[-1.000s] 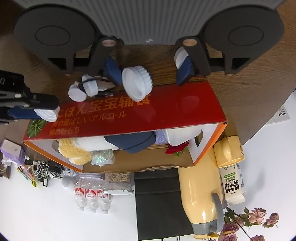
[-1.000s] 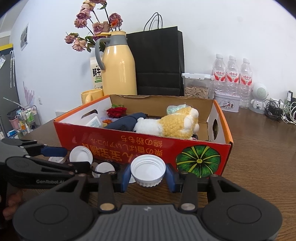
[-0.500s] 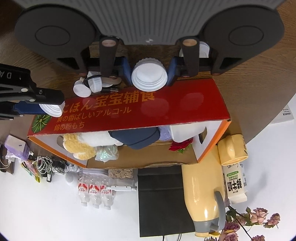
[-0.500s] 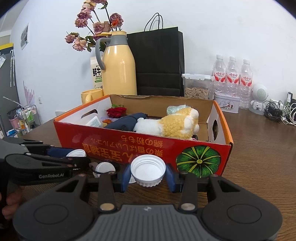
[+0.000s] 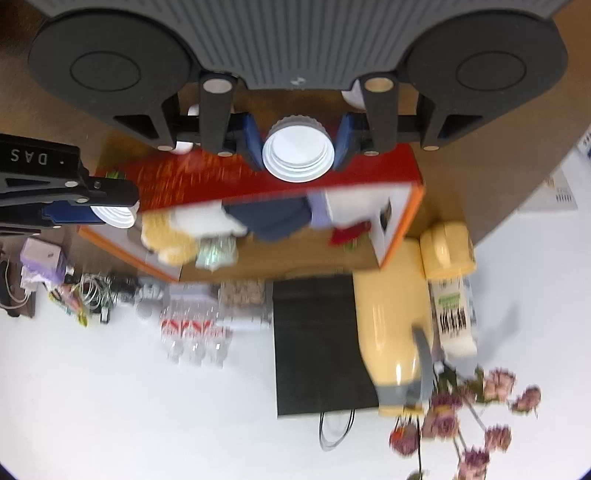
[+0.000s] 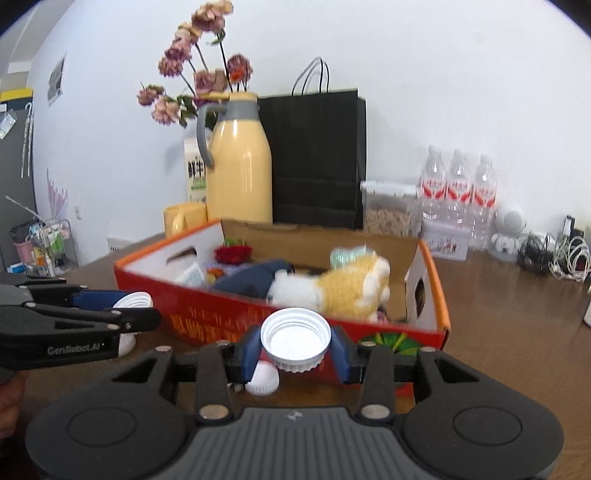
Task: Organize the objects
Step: 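Carry both white caps with both grippers over the box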
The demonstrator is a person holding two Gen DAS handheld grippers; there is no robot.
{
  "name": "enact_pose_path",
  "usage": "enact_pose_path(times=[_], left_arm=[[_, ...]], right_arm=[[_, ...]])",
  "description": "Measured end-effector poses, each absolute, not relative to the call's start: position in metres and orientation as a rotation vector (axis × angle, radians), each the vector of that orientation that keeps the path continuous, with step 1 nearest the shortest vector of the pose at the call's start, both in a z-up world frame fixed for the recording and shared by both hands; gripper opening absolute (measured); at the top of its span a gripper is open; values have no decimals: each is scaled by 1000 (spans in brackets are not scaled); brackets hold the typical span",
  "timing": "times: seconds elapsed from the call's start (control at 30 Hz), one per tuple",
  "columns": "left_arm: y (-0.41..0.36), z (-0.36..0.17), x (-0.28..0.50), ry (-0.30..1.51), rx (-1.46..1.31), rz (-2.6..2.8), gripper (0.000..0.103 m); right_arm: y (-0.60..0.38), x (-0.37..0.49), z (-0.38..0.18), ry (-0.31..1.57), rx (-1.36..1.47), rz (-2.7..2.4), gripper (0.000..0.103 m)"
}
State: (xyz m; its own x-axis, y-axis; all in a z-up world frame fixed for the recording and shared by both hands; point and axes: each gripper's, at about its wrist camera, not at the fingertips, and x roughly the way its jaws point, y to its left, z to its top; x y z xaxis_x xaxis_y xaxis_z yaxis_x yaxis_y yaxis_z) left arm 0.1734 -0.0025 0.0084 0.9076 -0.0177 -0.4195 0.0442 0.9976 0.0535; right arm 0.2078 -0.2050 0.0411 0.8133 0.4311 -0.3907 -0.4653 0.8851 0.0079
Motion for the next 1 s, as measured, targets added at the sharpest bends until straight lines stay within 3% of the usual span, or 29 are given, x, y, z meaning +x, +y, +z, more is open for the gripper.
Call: enact_pose_path(times=[0.47, 1.0], left_arm=[[-9, 57, 222, 270, 54, -23, 41], [5, 38, 298, 355, 6, 24, 41]], right_arm=[[-177, 256, 89, 284, -119, 466, 39], [-154, 331, 53, 408, -103, 451, 39]])
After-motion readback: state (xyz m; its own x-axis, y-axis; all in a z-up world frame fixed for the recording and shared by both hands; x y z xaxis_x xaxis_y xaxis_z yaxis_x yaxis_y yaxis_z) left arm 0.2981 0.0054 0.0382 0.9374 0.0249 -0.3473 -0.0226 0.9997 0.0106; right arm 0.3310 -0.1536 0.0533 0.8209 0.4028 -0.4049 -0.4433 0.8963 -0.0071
